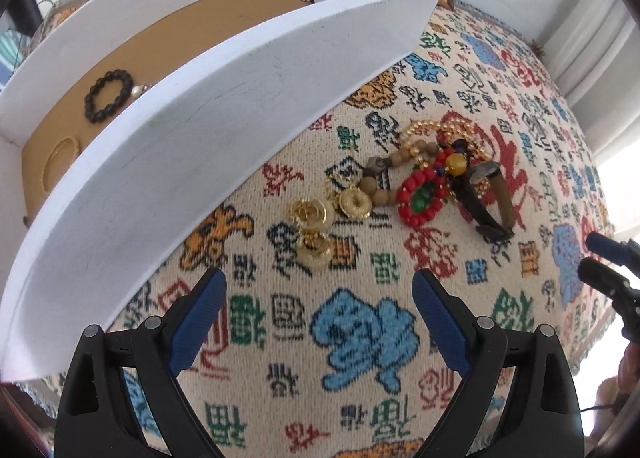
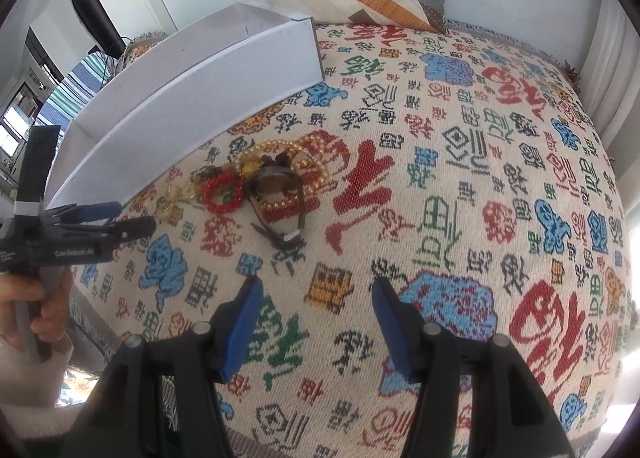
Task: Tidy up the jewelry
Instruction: 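Lower the left tool to the gold earrings while the right tool reaches the black watch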
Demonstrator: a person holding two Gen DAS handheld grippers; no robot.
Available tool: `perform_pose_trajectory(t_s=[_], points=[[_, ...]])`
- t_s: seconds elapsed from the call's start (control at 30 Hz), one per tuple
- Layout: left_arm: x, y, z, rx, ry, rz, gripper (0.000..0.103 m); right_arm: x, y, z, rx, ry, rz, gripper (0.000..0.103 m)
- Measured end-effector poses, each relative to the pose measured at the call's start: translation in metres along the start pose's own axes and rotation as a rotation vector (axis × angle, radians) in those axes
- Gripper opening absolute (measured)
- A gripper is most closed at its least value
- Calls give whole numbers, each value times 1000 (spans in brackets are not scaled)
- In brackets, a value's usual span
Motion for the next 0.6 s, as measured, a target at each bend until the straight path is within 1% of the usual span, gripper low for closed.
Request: perform_pose_trajectory(t_s=[0.1, 0.3, 0.4, 0.47, 0.6], points=[[7, 9, 1, 30, 21, -2, 93, 8, 12, 1, 9, 5, 17, 58], [13, 26, 5, 19, 15, 20, 91, 29, 40, 14, 21, -40, 47, 58], [13, 32, 7, 8, 13, 34, 87, 40, 54, 24, 17, -77, 63, 58], [13, 35, 8, -3, 8, 40, 85, 45, 62, 28, -2, -100, 73, 58], [16, 37, 13, -8, 3, 42, 80, 50, 74, 33, -11, -123, 94, 57]])
Point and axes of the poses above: each gripper's, at about its wrist camera, not at the fingertips, and y roughly the way its jaws point, z to its left, x to its top, the point moved 7 cm from there along y, roughly the way its jaws point, and after that the axes turned 11 degrees about y, right-handed, at the moved point
